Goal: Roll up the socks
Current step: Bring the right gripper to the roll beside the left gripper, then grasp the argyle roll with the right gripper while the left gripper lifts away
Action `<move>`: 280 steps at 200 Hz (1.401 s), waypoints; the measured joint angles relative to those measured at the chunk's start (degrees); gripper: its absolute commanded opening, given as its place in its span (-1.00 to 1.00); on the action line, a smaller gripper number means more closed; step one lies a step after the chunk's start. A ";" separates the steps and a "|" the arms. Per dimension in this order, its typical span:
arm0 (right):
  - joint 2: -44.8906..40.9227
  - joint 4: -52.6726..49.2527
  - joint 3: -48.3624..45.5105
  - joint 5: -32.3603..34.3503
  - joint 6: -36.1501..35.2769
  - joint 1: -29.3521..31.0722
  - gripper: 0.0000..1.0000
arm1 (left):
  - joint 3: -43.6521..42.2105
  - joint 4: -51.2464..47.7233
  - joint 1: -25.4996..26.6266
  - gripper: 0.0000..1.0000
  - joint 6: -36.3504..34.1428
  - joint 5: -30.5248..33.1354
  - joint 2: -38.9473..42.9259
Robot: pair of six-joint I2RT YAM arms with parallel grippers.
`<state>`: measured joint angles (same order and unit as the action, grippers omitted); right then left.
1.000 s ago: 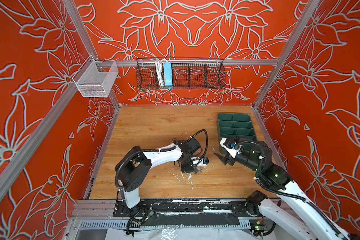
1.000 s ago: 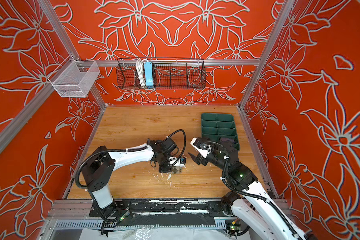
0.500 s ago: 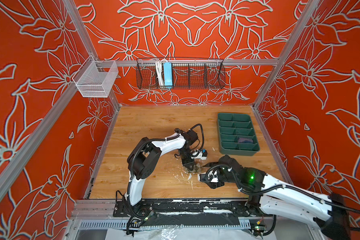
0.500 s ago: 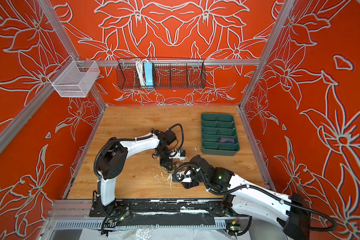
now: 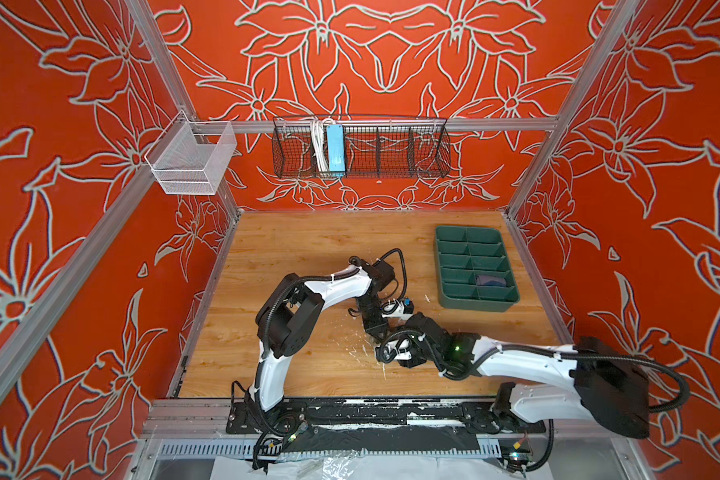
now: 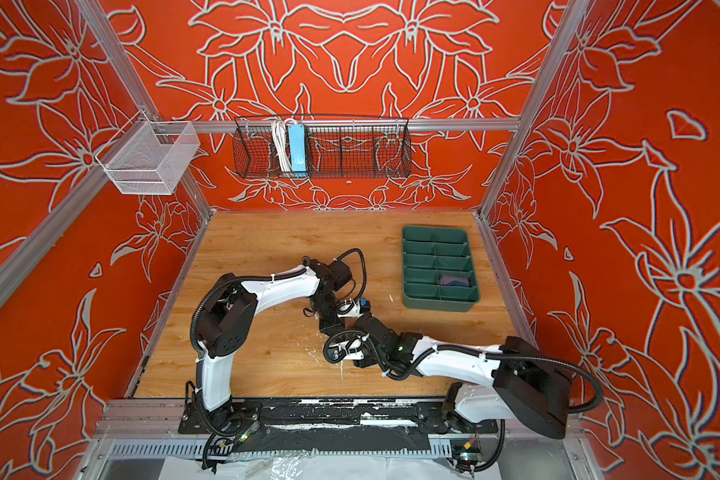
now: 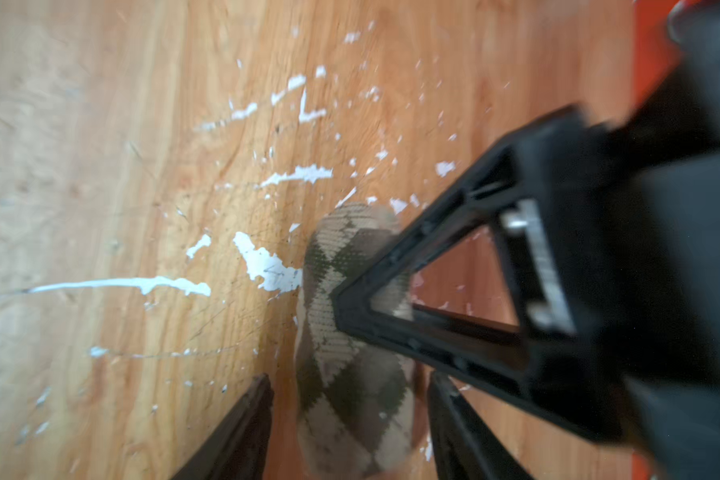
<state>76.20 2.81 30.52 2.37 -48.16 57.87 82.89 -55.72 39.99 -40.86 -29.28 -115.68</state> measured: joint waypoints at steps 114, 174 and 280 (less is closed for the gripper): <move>8.94 -3.23 6.97 4.09 2.16 0.07 -0.96 | -3.45 3.04 -0.55 -0.68 1.99 1.18 3.04; 9.20 -7.50 9.05 2.36 4.76 0.11 -1.00 | -16.44 14.27 -0.20 0.03 4.09 7.37 23.06; -0.24 -17.46 9.14 -3.69 8.22 -1.49 -1.00 | -32.92 30.99 -0.17 0.33 10.97 31.50 58.29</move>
<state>75.96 -14.66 39.66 -1.32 -39.94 56.38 49.98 -24.73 39.81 -29.89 2.22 -57.39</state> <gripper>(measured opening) 0.274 0.641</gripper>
